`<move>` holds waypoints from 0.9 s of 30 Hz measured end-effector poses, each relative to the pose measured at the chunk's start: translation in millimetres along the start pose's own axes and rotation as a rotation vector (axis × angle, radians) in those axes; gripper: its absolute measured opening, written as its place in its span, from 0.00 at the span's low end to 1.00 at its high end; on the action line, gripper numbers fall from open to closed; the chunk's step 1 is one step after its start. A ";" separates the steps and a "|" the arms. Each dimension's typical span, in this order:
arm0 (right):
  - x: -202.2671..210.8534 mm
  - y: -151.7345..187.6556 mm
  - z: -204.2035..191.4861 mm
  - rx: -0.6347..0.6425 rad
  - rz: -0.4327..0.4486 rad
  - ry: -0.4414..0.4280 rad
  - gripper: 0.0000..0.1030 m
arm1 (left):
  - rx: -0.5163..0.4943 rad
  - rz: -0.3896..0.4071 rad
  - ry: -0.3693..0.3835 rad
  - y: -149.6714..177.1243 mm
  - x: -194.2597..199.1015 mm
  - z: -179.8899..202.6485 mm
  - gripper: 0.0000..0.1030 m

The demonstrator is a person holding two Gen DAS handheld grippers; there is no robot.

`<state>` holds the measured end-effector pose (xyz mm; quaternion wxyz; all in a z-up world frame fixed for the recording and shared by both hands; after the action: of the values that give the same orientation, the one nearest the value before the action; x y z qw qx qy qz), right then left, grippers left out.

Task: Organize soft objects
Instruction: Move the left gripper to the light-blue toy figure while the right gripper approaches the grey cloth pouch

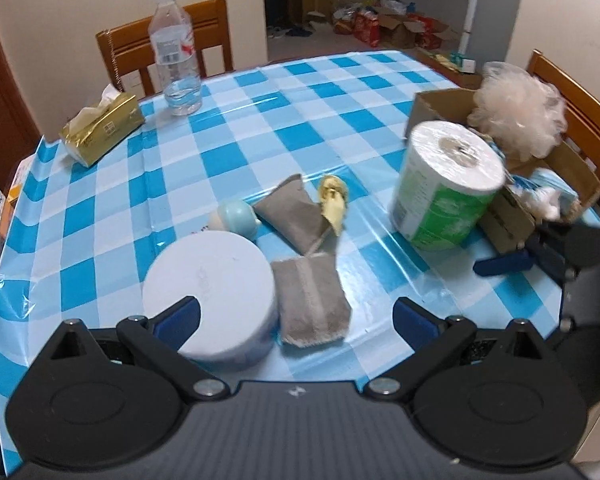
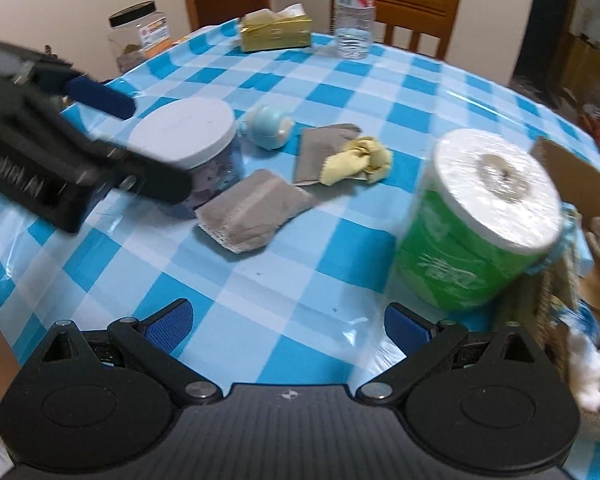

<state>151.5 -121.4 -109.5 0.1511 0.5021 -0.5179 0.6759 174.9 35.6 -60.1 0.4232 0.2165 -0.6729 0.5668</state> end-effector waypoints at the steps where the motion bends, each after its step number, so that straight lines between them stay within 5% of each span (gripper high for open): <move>1: -3.1 -0.9 0.5 0.011 0.002 -0.006 1.00 | 0.009 -0.006 0.000 -4.6 -2.7 -2.1 0.99; 9: -19.2 -12.3 3.2 0.085 0.025 -0.047 1.00 | 0.013 -0.025 -0.024 -56.7 -34.7 -21.7 0.99; 14: -29.0 -19.2 0.2 0.131 0.032 -0.072 1.00 | 0.054 -0.129 -0.052 -83.6 -79.3 -44.7 0.92; 17: -34.2 -25.1 -3.8 0.163 0.041 -0.095 1.00 | 0.116 -0.197 -0.030 -90.0 -101.2 -57.9 0.83; 27: -65.8 -51.7 -19.1 0.286 0.055 -0.164 1.00 | 0.191 -0.287 0.001 -92.9 -134.4 -73.3 0.82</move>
<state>208.6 -62.8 -135.4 0.0167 0.5576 -0.4406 0.7034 343.9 55.1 -115.9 0.4777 0.3493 -0.5781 0.5618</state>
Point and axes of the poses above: each gripper's, at about its wrist camera, not at the fingertips, and x roughly against the way its jaws point, z to its right, y to its underside, the point moved 3 cm from there along -x, roughly the way its jaws point, and after that the axes turned 2 degrees about x, right-handed, at the moved point
